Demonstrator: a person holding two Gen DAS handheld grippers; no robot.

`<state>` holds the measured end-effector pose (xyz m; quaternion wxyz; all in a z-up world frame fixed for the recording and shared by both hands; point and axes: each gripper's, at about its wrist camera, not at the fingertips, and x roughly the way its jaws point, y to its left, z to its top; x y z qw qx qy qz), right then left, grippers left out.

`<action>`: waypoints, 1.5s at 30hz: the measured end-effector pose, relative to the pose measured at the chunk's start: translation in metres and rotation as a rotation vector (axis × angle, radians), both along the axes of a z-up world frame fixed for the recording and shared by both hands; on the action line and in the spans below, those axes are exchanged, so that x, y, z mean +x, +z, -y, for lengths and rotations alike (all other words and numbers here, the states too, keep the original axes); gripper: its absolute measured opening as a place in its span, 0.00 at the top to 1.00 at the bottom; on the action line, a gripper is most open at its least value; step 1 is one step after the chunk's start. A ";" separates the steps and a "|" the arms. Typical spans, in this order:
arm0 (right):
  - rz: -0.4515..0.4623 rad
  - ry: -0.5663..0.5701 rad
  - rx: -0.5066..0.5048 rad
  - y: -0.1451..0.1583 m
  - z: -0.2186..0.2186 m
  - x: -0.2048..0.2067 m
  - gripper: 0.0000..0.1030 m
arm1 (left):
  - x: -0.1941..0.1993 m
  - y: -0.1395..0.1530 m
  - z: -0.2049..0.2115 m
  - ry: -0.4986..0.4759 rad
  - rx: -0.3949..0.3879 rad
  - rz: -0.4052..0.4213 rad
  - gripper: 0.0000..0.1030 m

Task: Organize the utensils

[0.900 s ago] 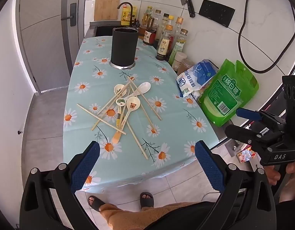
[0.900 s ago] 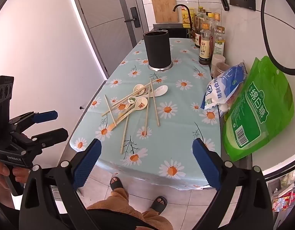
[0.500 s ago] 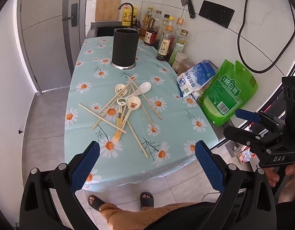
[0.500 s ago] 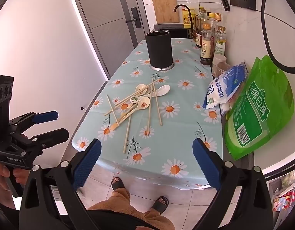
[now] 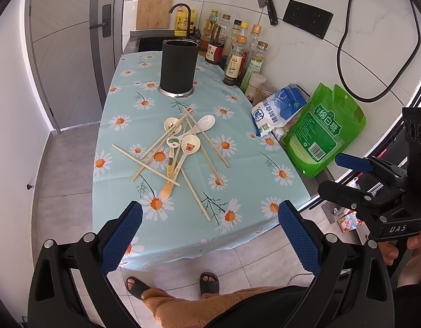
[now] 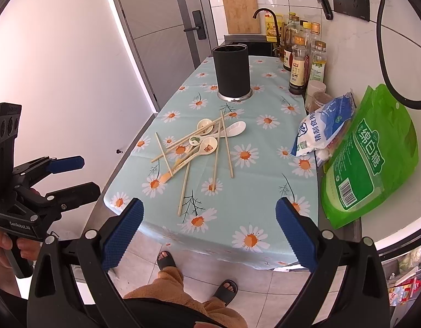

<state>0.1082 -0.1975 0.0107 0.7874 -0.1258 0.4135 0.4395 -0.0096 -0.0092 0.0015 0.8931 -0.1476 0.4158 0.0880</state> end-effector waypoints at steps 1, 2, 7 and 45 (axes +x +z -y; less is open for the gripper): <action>0.001 0.001 -0.001 0.000 0.000 0.000 0.07 | 0.000 0.000 0.000 0.002 -0.003 0.000 0.06; 0.001 0.003 0.000 0.000 0.000 0.000 0.07 | -0.001 0.001 -0.001 0.004 -0.004 0.002 0.06; 0.001 0.008 0.001 0.001 -0.002 0.000 0.07 | -0.002 0.003 -0.005 0.019 -0.004 0.010 0.06; -0.012 0.008 -0.014 -0.007 0.000 0.001 0.07 | 0.000 0.000 0.000 0.014 -0.007 -0.005 0.06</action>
